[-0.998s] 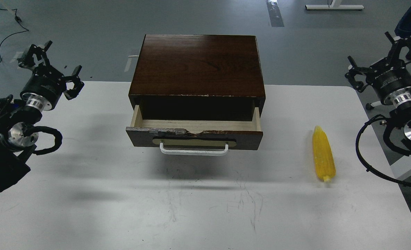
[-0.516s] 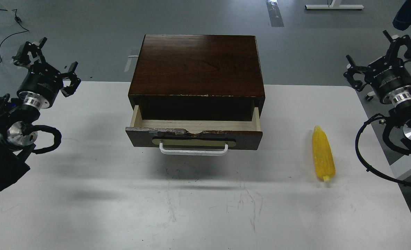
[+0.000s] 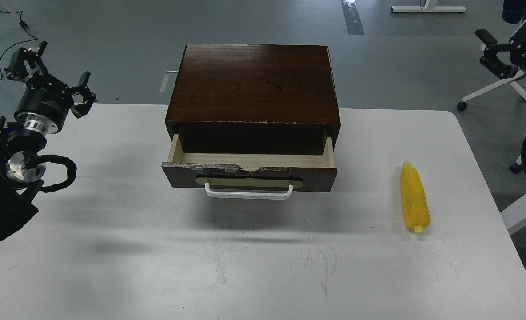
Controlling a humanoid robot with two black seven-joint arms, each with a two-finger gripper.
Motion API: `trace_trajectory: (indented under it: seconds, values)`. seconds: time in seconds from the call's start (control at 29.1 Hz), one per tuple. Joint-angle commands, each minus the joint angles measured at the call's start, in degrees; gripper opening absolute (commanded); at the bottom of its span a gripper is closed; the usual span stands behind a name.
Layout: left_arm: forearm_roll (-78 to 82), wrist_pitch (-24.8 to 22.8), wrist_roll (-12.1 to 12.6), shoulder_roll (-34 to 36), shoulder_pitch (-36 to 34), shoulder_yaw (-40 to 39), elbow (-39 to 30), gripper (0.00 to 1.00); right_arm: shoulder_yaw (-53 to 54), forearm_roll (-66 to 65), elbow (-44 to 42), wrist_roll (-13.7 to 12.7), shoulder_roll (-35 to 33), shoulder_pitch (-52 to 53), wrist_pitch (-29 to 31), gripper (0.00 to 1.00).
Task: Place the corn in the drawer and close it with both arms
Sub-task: 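Move the right gripper from rest toward the yellow corn cob, then lower the right gripper onto the corn cob and grasp it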
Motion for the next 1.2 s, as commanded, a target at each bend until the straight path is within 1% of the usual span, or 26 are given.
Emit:
trace_trajectory:
  seconds: [0.0, 0.03, 0.07, 0.1, 0.14, 0.21, 0.28, 0.31, 0.34, 0.41, 0.52, 0.58, 0.62, 0.76, 0.89, 0.93, 1.0, 1.14, 1.17]
  values:
    - [0.25, 0.0, 0.07, -0.47, -0.17, 0.08, -0.01, 0.99, -10.2, -13.02, 5.92, -3.4, -2.86, 7.23, 0.09, 1.0]
    - [0.26, 0.0, 0.07, -0.47, -0.43, 0.08, -0.01, 0.99, -14.48, -16.87, 6.1, -4.45, -2.69, 9.77, 0.09, 1.0]
    - [0.26, 0.0, 0.07, -0.47, -0.43, 0.08, -0.01, 0.99, -14.53, -16.91, 6.1, -4.46, -2.69, 9.8, 0.09, 1.0]
    - [0.26, 0.0, 0.16, -0.47, -0.6, 0.08, -0.01, 0.99, -20.27, -20.48, 6.1, -5.16, -2.08, 13.36, 0.61, 1.0]
    - [0.26, 0.0, 0.16, -0.47, -0.61, 0.17, -0.01, 0.99, -23.11, -21.73, 6.1, -5.43, -1.64, 14.96, 0.87, 1.0]
    - [0.34, 0.0, 0.16, -0.39, -1.04, 0.17, -0.01, 0.99, -33.64, -25.16, 6.19, -5.52, -0.06, 20.23, 2.28, 1.0]
    - [0.34, 0.0, 0.16, -0.3, -1.31, 0.17, -0.01, 0.99, -38.41, -26.66, 6.19, -5.69, 1.26, 22.62, 2.37, 1.0]
    - [0.34, 0.0, 0.16, -0.39, -1.48, 0.17, -0.01, 0.99, -42.17, -27.97, 6.36, -6.74, 2.49, 23.76, 2.46, 1.0]
    - [0.26, 0.0, 0.16, -0.39, -1.57, 0.17, -0.01, 0.99, -43.69, -28.51, 6.45, -7.62, 2.93, 24.03, 2.46, 1.0]
    - [0.34, 0.0, 0.16, -0.21, -2.54, 0.17, -0.01, 0.99, -47.29, -29.83, 6.45, -12.17, 5.21, 24.21, 2.37, 1.0]
    - [0.34, 0.0, 0.16, -0.21, -2.72, 0.17, -0.01, 0.99, -48.27, -29.92, 6.8, -14.74, 6.8, 23.95, 2.37, 1.0]
    - [0.34, 0.0, 0.07, -0.3, -3.24, 0.17, -0.01, 0.99, -50.98, -30.62, 8.47, -16.49, 7.51, 23.33, 2.28, 1.0]
    - [0.34, 0.0, 0.07, -0.3, -3.24, 0.17, -0.01, 0.99, -52.22, -30.97, 8.47, -16.94, 8.12, 23.24, 1.94, 1.0]
    - [0.26, 0.0, -0.19, -0.3, -3.24, 0.17, -0.01, 0.99, -54.6, -31.24, 6.81, -17.21, 11.72, 21.76, 1.32, 0.99]
    - [0.34, 0.0, -0.19, -0.21, -3.07, 0.34, -0.01, 0.99, -54.43, -30.89, 4.35, -17.21, 14.45, 19.38, 1.14, 0.95]
    - [0.34, 0.0, -0.19, -0.12, -2.98, 0.34, -0.01, 0.99, -54.43, -30.89, 3.47, -17.12, 15.58, 18.16, 0.79, 0.93]
    - [0.34, 0.0, -0.19, -0.04, -2.89, 0.43, -0.01, 0.99, -54.52, -30.97, 3.02, -17.21, 17.09, 16.39, 0.44, 0.91]
    - [0.34, 0.0, -0.28, 0.14, -2.8, 0.43, -0.01, 0.99, -54.52, -30.97, 2.59, -17.38, 17.27, 14.9, 0.44, 0.8]
    - [0.34, 0.0, -0.28, 0.23, -2.8, 0.43, -0.01, 0.99, -54.52, -30.97, 2.58, -17.29, 17.27, 14.72, 0.44, 0.79]
